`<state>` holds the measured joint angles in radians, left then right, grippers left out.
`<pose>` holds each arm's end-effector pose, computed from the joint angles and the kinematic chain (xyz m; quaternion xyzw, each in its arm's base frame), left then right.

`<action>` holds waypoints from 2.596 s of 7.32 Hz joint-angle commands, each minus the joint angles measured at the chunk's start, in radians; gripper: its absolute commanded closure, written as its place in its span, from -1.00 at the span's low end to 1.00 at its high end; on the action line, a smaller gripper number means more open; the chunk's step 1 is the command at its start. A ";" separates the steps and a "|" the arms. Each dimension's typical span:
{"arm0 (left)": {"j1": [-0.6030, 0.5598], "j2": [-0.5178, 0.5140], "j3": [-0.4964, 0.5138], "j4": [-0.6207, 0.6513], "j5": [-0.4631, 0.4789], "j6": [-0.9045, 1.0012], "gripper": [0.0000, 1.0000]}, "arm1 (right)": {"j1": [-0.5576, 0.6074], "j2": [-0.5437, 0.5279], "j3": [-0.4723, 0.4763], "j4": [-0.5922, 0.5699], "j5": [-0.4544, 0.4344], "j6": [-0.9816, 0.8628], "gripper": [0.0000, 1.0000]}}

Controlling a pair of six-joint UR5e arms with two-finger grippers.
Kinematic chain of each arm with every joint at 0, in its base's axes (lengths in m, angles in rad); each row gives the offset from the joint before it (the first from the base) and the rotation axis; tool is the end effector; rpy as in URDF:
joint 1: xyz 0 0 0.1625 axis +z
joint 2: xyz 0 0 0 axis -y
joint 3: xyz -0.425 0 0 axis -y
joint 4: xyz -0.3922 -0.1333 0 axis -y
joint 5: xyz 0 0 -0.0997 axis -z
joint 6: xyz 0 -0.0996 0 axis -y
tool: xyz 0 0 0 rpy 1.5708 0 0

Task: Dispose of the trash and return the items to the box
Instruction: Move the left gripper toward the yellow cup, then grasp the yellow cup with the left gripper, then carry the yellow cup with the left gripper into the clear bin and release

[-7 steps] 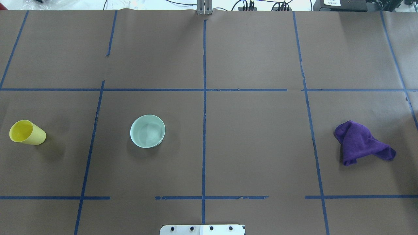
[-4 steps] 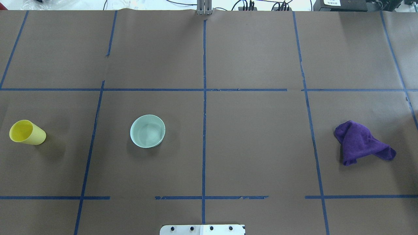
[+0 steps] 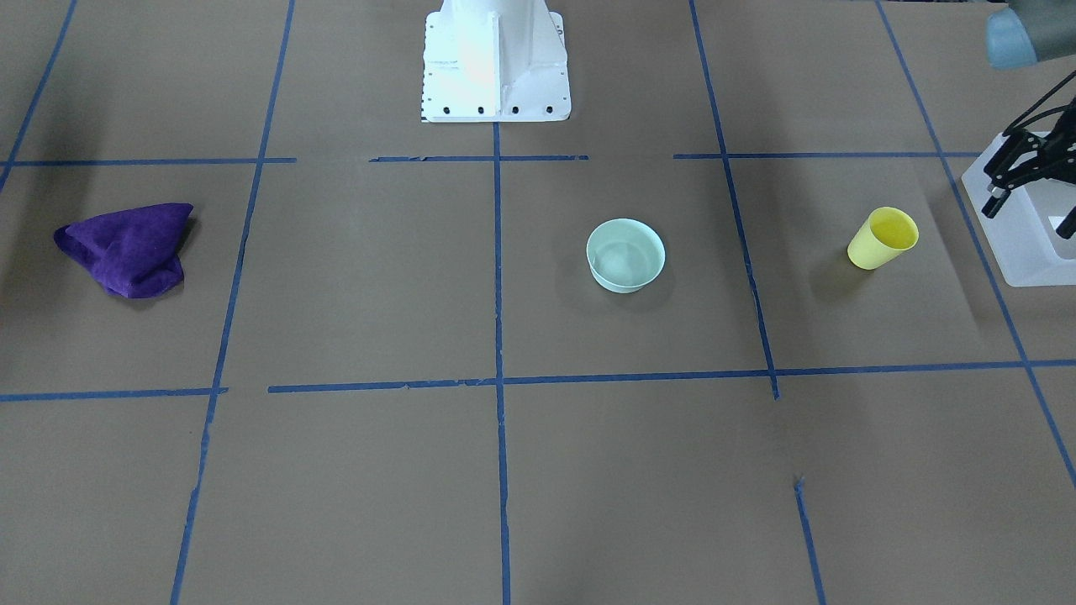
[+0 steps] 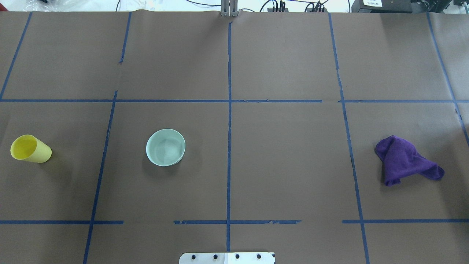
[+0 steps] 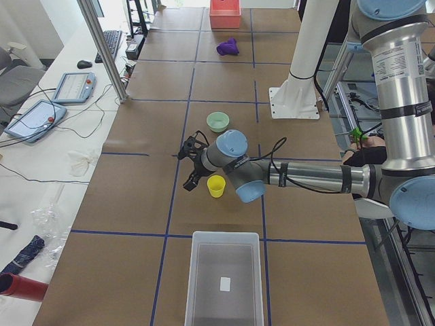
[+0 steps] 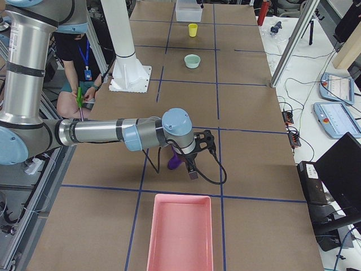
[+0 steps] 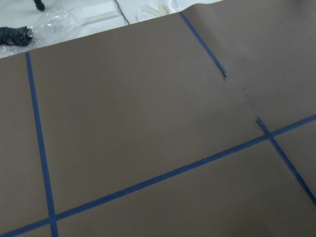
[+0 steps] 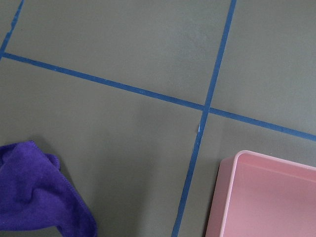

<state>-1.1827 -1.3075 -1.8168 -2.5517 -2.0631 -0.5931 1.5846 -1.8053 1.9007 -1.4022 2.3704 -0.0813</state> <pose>0.0755 -0.4126 0.5478 0.2947 0.4022 0.0244 0.8665 0.0675 -0.4051 0.5795 0.1394 -0.3797 -0.0820 0.9109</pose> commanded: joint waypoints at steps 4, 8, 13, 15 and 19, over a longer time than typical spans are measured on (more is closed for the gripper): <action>0.284 0.053 0.068 -0.085 0.153 -0.430 -0.03 | 0.000 -0.006 0.000 0.000 0.015 0.000 -1.00; 0.322 0.051 0.119 -0.128 0.153 -0.427 0.99 | 0.002 -0.006 -0.002 0.000 0.016 0.000 -1.00; 0.063 0.088 0.060 -0.078 -0.154 -0.048 1.00 | 0.002 -0.006 -0.002 0.000 0.018 0.000 -1.00; -0.151 0.073 0.056 0.133 -0.224 0.288 1.00 | 0.000 -0.006 -0.002 0.000 0.018 0.000 -1.00; -0.443 -0.051 0.173 0.496 -0.215 0.910 1.00 | 0.002 -0.006 -0.002 0.000 0.018 0.000 -1.00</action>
<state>-1.5629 -1.3278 -1.7102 -2.1095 -2.2784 0.1586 1.5849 -1.8116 1.8991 -1.4021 2.3884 -0.0811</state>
